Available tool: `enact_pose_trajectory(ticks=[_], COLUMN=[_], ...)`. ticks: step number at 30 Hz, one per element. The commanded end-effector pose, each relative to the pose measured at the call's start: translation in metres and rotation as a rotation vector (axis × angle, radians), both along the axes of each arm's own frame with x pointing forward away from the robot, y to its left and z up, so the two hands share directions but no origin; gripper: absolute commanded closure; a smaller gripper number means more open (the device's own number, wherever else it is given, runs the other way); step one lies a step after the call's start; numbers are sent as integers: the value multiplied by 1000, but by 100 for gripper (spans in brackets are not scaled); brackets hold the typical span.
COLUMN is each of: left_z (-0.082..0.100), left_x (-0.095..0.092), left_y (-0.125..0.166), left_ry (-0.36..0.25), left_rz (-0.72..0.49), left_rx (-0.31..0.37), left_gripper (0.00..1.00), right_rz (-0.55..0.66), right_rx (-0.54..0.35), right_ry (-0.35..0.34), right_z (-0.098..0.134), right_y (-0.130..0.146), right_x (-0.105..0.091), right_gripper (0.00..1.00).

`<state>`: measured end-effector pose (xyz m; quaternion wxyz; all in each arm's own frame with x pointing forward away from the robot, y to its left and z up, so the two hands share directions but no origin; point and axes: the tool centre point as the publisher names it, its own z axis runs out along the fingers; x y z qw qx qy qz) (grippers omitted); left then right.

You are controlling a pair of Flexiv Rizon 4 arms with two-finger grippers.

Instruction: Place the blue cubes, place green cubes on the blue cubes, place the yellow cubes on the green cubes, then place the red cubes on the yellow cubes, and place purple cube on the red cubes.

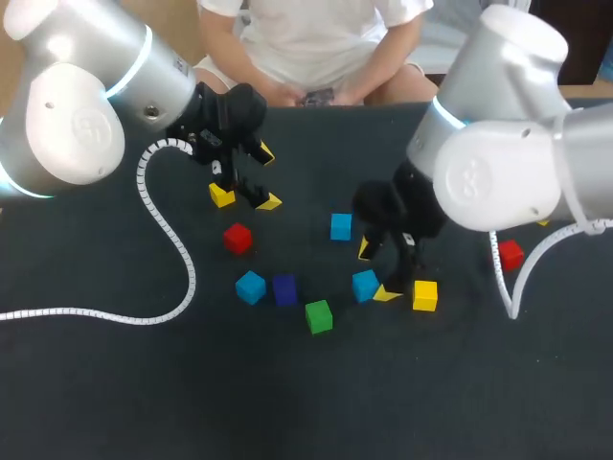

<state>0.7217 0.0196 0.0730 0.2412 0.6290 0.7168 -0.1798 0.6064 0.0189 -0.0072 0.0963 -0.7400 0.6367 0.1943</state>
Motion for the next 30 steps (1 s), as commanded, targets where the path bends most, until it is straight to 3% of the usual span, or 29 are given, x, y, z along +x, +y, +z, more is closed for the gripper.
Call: enact_pose_trajectory(ticks=[1,11,14,17,18,20,23,25,26,30], left_z=[0,0,0,0,0,0,0,0,0,0], left_x=[0,0,0,0,0,0,0,0,0,0], left_y=[1,1,1,1,1,1,1,1,1,1], left_ry=[0,0,0,0,0,0,0,0,0,0], left_rz=[-2,-2,-2,-2,-2,-2,-2,-2,-2,-2], left_rx=[-1,-1,-1,-1,-1,-1,-1,-1,-1,-1], left_gripper=[0,0,0,0,0,0,0,0,0,0], right_rz=[4,30,37,40,40,39,39,39,40,40], right_rx=[19,20,18,17,17,17,15,14,13,11], right_ry=[6,12,15,13,12,10,7,7,7,7], right_z=[2,1,0,0,0,1,1,1,1,0], right_y=[-2,5,7,8,8,7,7,7,7,6], right_x=[1,0,0,0,0,0,0,-1,-1,-3], right_gripper=[18,9,12,34,51,63,73,95,100,100])
